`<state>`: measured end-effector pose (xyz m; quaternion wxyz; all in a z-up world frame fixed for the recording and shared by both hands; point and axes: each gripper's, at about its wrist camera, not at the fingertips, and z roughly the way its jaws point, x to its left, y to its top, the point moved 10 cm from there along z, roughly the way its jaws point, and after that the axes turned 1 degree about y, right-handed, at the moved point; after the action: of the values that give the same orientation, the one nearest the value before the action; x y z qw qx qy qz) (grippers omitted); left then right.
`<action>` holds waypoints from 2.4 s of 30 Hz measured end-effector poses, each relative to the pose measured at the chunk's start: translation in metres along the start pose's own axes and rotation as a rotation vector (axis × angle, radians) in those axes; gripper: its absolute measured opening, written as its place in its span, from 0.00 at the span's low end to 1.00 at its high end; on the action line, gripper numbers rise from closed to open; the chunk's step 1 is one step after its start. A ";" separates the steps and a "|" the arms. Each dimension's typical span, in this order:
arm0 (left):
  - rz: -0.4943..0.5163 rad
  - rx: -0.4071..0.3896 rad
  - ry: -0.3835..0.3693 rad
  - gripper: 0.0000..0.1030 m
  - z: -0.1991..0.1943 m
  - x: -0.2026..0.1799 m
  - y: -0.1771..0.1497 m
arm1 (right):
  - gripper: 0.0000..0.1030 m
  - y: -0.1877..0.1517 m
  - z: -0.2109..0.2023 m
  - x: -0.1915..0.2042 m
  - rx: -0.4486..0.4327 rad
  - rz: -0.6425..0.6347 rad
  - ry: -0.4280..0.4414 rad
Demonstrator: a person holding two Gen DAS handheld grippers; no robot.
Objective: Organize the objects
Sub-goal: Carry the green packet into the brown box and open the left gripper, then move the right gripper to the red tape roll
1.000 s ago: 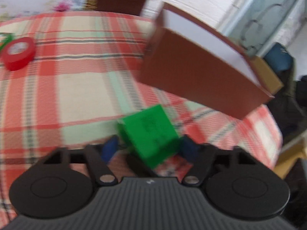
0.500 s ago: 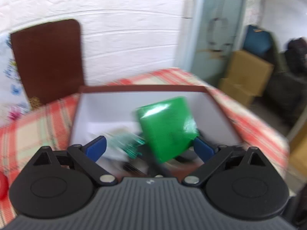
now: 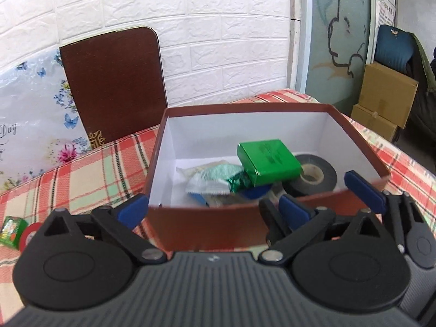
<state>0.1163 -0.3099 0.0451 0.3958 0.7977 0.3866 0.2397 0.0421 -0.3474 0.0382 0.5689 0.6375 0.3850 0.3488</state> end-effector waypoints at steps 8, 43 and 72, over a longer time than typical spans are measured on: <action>-0.026 0.011 0.055 1.00 -0.019 0.024 -0.021 | 0.88 -0.018 -0.024 0.005 0.100 -0.002 0.057; -0.220 0.119 0.321 1.00 -0.028 0.181 -0.130 | 0.83 -0.084 -0.034 0.100 0.446 -0.083 0.297; -0.496 0.058 0.543 1.00 -0.054 0.332 -0.208 | 0.69 -0.073 0.074 0.318 0.459 -0.255 0.637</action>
<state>0.1842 0.0625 -0.0686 0.3021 0.5981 0.6658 0.3283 0.2468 -0.0948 -0.0401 0.3031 0.5554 0.6854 0.3606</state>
